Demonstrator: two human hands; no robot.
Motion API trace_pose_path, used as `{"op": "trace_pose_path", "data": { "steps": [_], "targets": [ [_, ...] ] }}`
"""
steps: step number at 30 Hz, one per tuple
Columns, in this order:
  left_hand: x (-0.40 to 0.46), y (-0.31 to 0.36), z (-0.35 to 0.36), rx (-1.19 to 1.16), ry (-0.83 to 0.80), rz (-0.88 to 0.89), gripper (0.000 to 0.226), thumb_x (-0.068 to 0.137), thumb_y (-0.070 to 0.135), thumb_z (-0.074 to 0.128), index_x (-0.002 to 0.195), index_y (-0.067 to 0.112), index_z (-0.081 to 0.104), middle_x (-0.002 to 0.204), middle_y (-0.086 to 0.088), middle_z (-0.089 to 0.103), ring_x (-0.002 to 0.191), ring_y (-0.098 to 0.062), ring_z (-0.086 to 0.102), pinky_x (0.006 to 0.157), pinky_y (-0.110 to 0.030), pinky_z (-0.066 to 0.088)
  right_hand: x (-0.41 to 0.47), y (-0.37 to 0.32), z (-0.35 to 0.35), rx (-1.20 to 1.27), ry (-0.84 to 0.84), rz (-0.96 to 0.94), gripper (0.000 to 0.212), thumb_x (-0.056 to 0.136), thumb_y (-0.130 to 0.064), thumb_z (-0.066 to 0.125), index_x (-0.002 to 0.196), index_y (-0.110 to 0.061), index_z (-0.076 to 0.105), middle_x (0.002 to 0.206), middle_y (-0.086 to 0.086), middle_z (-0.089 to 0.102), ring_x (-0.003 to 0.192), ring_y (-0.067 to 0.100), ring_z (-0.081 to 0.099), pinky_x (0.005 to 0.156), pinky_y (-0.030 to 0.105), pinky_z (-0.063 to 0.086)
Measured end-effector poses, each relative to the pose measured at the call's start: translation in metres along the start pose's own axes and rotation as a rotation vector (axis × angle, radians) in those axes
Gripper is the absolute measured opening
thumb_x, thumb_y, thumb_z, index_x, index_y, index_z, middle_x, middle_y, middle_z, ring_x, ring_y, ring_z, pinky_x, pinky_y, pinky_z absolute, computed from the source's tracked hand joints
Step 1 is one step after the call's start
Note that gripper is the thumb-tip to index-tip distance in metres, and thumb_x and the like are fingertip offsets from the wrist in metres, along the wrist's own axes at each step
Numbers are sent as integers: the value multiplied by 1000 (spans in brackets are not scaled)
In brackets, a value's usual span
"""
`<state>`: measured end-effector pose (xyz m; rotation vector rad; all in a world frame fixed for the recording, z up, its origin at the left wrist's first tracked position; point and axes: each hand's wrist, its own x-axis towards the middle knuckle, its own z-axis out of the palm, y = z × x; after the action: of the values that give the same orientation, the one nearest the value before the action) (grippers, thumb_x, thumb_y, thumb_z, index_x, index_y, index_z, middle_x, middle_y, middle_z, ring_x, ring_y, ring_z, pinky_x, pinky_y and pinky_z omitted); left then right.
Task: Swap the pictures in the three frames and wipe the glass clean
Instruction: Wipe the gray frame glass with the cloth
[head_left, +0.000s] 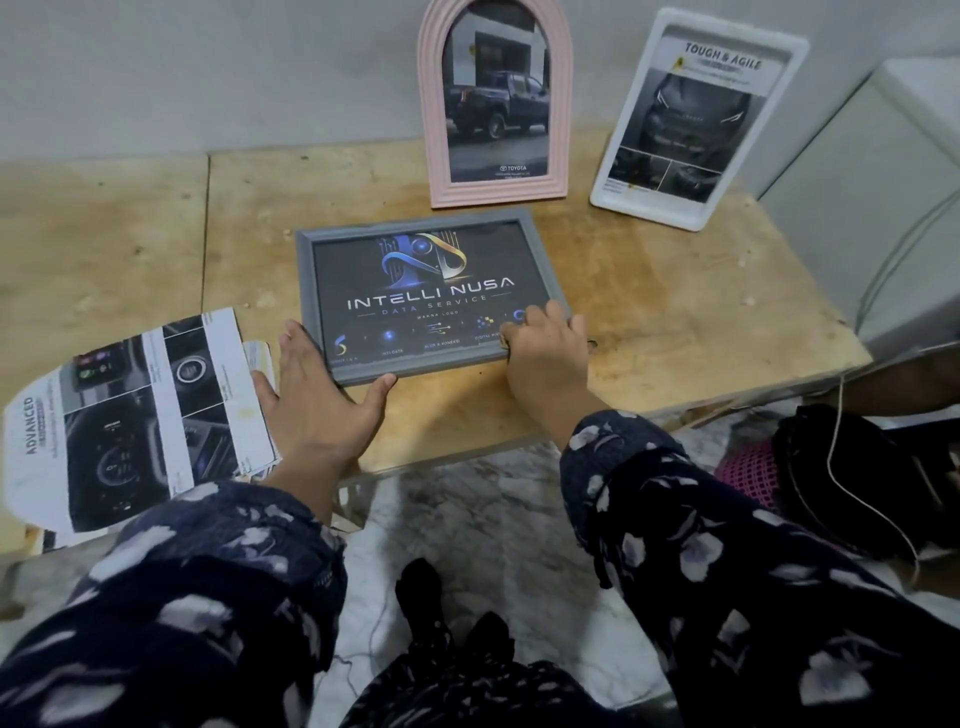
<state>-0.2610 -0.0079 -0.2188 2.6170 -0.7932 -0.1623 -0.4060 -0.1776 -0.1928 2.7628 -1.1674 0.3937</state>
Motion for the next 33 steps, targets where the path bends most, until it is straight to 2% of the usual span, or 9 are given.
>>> {"op": "trace_pose_path", "data": {
  "steps": [6, 11, 13, 15, 18, 20, 24, 29, 33],
  "targets": [
    [1, 1, 1, 23, -2, -13, 113, 80, 69, 51, 152, 5, -7, 162, -8, 8, 149, -15, 5, 120, -46, -5, -2, -17, 0, 25, 19, -57, 36, 66, -2, 30, 51, -13, 61, 57, 3, 46, 63, 25, 51, 63, 30, 10],
    [1, 0, 0, 47, -6, -22, 112, 80, 71, 49, 153, 6, -7, 162, -8, 7, 149, -14, 4, 119, -45, -5, 3, -21, -3, -2, 31, -76, 24, 57, 5, 45, 48, -13, 59, 55, 2, 44, 61, 24, 49, 63, 31, 14],
    [1, 1, 0, 52, -11, -23, 111, 80, 70, 48, 153, 6, -6, 162, -8, 6, 149, -15, 4, 119, -46, -5, 2, -27, -1, 7, 20, -85, 32, 60, 2, 36, 49, -15, 60, 55, 1, 44, 61, 24, 49, 63, 31, 15],
    [0, 2, -1, 47, -14, -26, 111, 81, 70, 48, 153, 6, -6, 162, -8, 7, 149, -15, 3, 119, -45, -6, 0, -37, 1, 41, 11, -110, 37, 62, -3, 29, 52, -15, 62, 56, 1, 46, 61, 24, 50, 66, 32, 27],
    [1, 2, -1, 42, -12, -29, 112, 80, 70, 49, 153, 6, -7, 162, -9, 7, 149, -15, 3, 119, -45, -6, 1, -45, 2, 75, -26, -121, 36, 60, -1, 33, 53, -15, 66, 57, 1, 48, 64, 26, 51, 69, 36, 45],
    [1, 1, -1, 41, -16, -31, 112, 80, 70, 49, 153, 7, -7, 162, -8, 7, 149, -15, 3, 119, -45, -6, 6, -45, 0, 80, -84, -127, 32, 61, 2, 40, 60, -11, 69, 62, 2, 46, 70, 26, 48, 72, 38, 40],
    [0, 0, -1, 38, -13, -31, 112, 79, 70, 49, 153, 7, -6, 162, -8, 7, 149, -14, 3, 119, -45, -6, 11, -50, -12, 82, -333, -232, 33, 84, -1, 38, 92, -14, 67, 84, -1, 39, 93, 23, 36, 74, 33, 13],
    [2, 1, -2, 37, -17, -30, 113, 78, 71, 49, 153, 7, -5, 162, -5, 6, 149, -12, 2, 119, -45, -6, 29, -82, -22, 94, -478, -310, 31, 92, -14, 42, 108, -22, 67, 104, -1, 56, 111, 23, 40, 88, 36, 25],
    [3, -2, 0, 51, -33, -46, 114, 77, 74, 47, 153, 9, -7, 162, -3, 4, 149, -11, 0, 119, -45, -6, 39, -85, -27, 65, -590, -317, 30, 94, -19, 42, 114, -22, 65, 117, -1, 58, 118, 22, 39, 96, 37, 27]
  ]
}}
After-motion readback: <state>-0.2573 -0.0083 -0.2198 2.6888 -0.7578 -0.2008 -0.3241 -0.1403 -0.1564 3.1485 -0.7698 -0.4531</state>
